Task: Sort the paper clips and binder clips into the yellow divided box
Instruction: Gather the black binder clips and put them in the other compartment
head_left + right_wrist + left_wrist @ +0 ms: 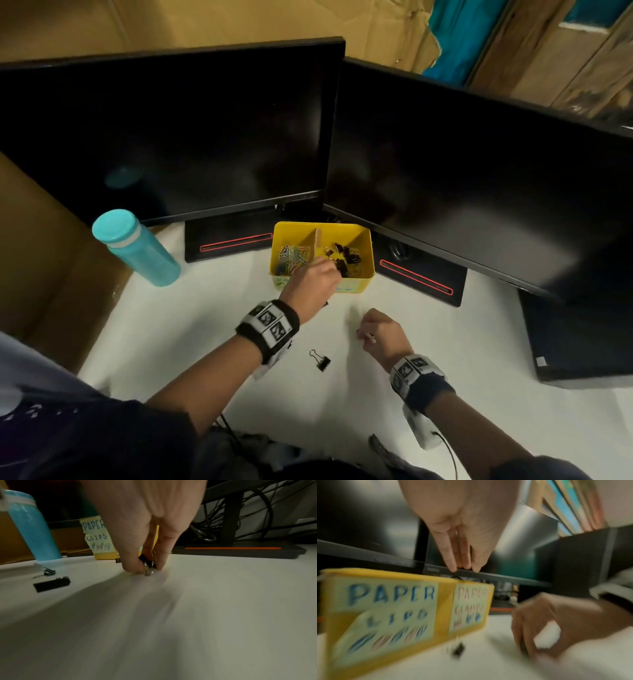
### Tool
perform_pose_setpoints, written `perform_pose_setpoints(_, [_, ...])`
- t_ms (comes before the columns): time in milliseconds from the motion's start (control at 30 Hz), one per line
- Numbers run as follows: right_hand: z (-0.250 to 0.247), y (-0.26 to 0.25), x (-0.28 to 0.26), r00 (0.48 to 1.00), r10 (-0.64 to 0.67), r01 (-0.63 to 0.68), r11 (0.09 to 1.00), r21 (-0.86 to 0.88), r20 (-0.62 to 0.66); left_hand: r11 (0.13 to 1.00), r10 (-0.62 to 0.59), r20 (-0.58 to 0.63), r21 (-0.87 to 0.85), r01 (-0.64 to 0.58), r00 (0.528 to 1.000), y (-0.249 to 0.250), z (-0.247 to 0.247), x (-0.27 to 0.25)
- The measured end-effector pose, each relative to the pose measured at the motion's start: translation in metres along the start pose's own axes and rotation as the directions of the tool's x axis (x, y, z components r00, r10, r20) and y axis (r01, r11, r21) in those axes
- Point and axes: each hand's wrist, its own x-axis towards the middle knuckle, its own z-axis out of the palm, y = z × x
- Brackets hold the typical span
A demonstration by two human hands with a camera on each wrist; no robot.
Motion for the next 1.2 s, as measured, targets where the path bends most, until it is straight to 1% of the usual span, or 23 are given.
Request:
perform_pose_setpoints(33, [-0.002,0.003,-0.003,1.0,0.017,-0.017,1.0,0.013,-0.016,0.997,0.061,0.066,0.053,-0.064,0.996,-0.001,0.004,-0.016])
perform_pose_setpoints(100, [-0.012,0.002,-0.008,0.996,0.027,-0.026,1.0,0.014,-0.087,0.993,0.052,0.217,0.091,-0.073,0.975,-0.012,0.013,-0.048])
perform_pose_setpoints(200, [-0.036,-0.017,-0.004,0.968,-0.106,0.107,0.994,-0.006,-0.227,0.994,-0.103,0.371,0.07,0.083,0.923,-0.042,0.023,-0.088])
perform_pose_setpoints(267, [-0.057,-0.035,0.011,0.938,-0.207,0.195,0.978,-0.072,-0.278,0.989,-0.147,0.427,0.061,0.134,0.892,-0.057,0.026,-0.109])
perform_pose_setpoints(300, [-0.066,-0.043,0.022,0.923,-0.24,0.22,0.97,-0.1,-0.302,0.992,-0.127,0.44,0.056,0.114,0.889,-0.06,0.028,-0.117])
perform_pose_setpoints(333, [-0.073,-0.049,0.035,0.909,-0.259,0.235,0.965,-0.114,-0.326,0.995,-0.088,0.445,0.086,0.055,0.891,-0.063,0.032,-0.124])
perform_pose_setpoints(400, [-0.082,-0.055,0.062,0.895,-0.271,0.234,0.961,-0.145,-0.355,0.989,-0.053,0.38,0.151,-0.005,0.924,-0.066,0.044,-0.135])
perform_pose_setpoints(433, [-0.084,-0.057,0.072,0.895,-0.269,0.218,0.96,-0.176,-0.356,0.989,-0.055,0.358,0.147,0.002,0.932,-0.065,0.047,-0.137])
perform_pose_setpoints(467, [-0.084,-0.06,0.078,0.898,-0.264,0.197,0.957,-0.214,-0.353,0.99,-0.039,0.356,0.144,-0.013,0.934,-0.065,0.05,-0.137])
perform_pose_setpoints(533, [-0.075,-0.066,0.078,0.894,-0.286,0.193,0.94,-0.28,-0.344,0.976,-0.042,0.401,0.211,-0.047,0.915,-0.061,0.05,-0.13])
perform_pose_setpoints(600, [-0.053,-0.069,0.061,0.885,-0.385,0.299,0.901,-0.313,-0.261,0.954,-0.029,0.392,0.286,-0.092,0.92,-0.06,0.05,-0.12])
perform_pose_setpoints(633, [-0.039,-0.067,0.048,0.878,-0.45,0.39,0.87,-0.302,-0.162,0.944,-0.035,0.375,0.318,-0.093,0.926,-0.059,0.048,-0.114])
perform_pose_setpoints(667, [-0.024,-0.064,0.033,0.862,-0.506,0.481,0.832,-0.275,-0.024,0.938,-0.052,0.35,0.338,-0.074,0.935,-0.06,0.048,-0.107])
perform_pose_setpoints(700, [-0.012,-0.059,0.019,0.831,-0.542,0.555,0.793,-0.249,0.125,0.936,-0.071,0.322,0.35,-0.049,0.944,-0.061,0.047,-0.1])
perform_pose_setpoints(733, [0.0,-0.051,0.006,0.794,-0.554,0.605,0.761,-0.234,0.252,0.936,-0.089,0.291,0.35,-0.019,0.952,-0.06,0.045,-0.092])
perform_pose_setpoints(767, [0.009,-0.043,-0.005,0.767,-0.552,0.631,0.741,-0.23,0.326,0.949,-0.104,0.292,0.315,0.007,0.951,-0.058,0.043,-0.083])
perform_pose_setpoints(800, [0.015,-0.036,-0.013,0.763,-0.547,0.634,0.739,-0.229,0.345,0.968,-0.107,0.302,0.251,0.029,0.947,-0.055,0.044,-0.075])
perform_pose_setpoints(867, [0.021,-0.022,-0.025,0.792,-0.543,0.604,0.764,-0.228,0.277,0.986,-0.104,0.325,0.156,0.056,0.94,-0.046,0.048,-0.06])
perform_pose_setpoints(967, [0.014,-0.004,-0.036,0.851,-0.506,0.526,0.812,-0.254,0.143,0.992,-0.114,0.357,0.097,0.085,0.927,-0.028,0.057,-0.044])
perform_pose_setpoints(1033, [0.003,0.009,-0.042,0.915,-0.401,0.398,0.88,-0.26,0.044,0.99,-0.126,0.361,0.108,0.093,0.924,-0.025,0.068,-0.037])
perform_pose_setpoints(1100, [-0.014,0.018,-0.043,0.966,-0.251,0.228,0.944,-0.239,-0.07,0.989,-0.129,0.4,0.116,0.09,0.907,-0.027,0.076,-0.033])
perform_pose_setpoints(1167, [-0.031,0.02,-0.034,0.972,-0.138,0.098,0.974,-0.206,-0.191,0.987,-0.131,0.441,0.139,0.077,0.888,-0.026,0.076,-0.028])
perform_pose_setpoints(1200, [-0.039,0.015,-0.024,0.962,-0.116,0.07,0.979,-0.191,-0.245,0.984,-0.141,0.449,0.162,0.075,0.882,-0.025,0.074,-0.027])
